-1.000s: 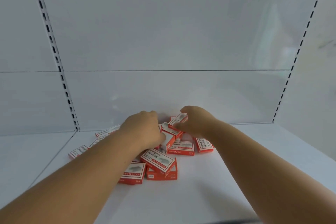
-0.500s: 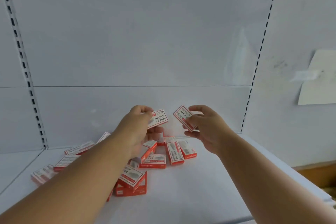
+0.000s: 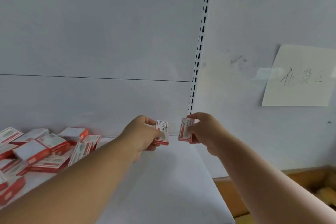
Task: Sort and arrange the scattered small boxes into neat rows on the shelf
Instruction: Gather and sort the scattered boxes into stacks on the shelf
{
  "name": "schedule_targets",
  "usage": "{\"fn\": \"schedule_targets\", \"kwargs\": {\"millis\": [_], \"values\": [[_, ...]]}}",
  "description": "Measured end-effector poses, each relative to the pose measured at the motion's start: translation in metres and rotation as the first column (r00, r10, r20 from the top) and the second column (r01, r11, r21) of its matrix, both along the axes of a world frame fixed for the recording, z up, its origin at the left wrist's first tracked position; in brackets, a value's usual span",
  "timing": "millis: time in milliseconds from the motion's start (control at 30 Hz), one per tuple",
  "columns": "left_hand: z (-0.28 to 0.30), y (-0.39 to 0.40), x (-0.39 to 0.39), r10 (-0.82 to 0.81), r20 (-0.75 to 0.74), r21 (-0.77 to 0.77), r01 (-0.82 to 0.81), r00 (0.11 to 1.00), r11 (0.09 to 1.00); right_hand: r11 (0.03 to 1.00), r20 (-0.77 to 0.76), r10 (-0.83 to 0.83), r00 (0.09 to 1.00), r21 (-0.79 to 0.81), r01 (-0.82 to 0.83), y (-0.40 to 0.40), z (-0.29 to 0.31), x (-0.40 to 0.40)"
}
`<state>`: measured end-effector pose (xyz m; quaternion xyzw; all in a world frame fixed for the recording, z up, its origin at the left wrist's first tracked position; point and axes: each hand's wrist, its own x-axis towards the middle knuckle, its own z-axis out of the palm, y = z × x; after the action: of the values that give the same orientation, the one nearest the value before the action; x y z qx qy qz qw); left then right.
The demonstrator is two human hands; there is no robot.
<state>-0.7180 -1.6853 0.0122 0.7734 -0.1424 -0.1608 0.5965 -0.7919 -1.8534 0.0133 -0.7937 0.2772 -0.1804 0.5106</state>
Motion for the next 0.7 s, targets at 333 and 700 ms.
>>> {"fn": "schedule_targets", "kwargs": {"millis": [333,700], "values": [[-0.017,-0.040,-0.004,-0.013,0.325,0.528,-0.170,0.946,0.832,0.896,-0.342,0.159,0.926,-0.345,-0.281,-0.017,-0.021,0.032],[-0.024,-0.016,-0.006,-0.008,0.468,0.541,-0.280,0.883,0.793,0.743,-0.297,0.103,0.949,-0.611,-0.272,0.002,-0.017,0.031]]}}
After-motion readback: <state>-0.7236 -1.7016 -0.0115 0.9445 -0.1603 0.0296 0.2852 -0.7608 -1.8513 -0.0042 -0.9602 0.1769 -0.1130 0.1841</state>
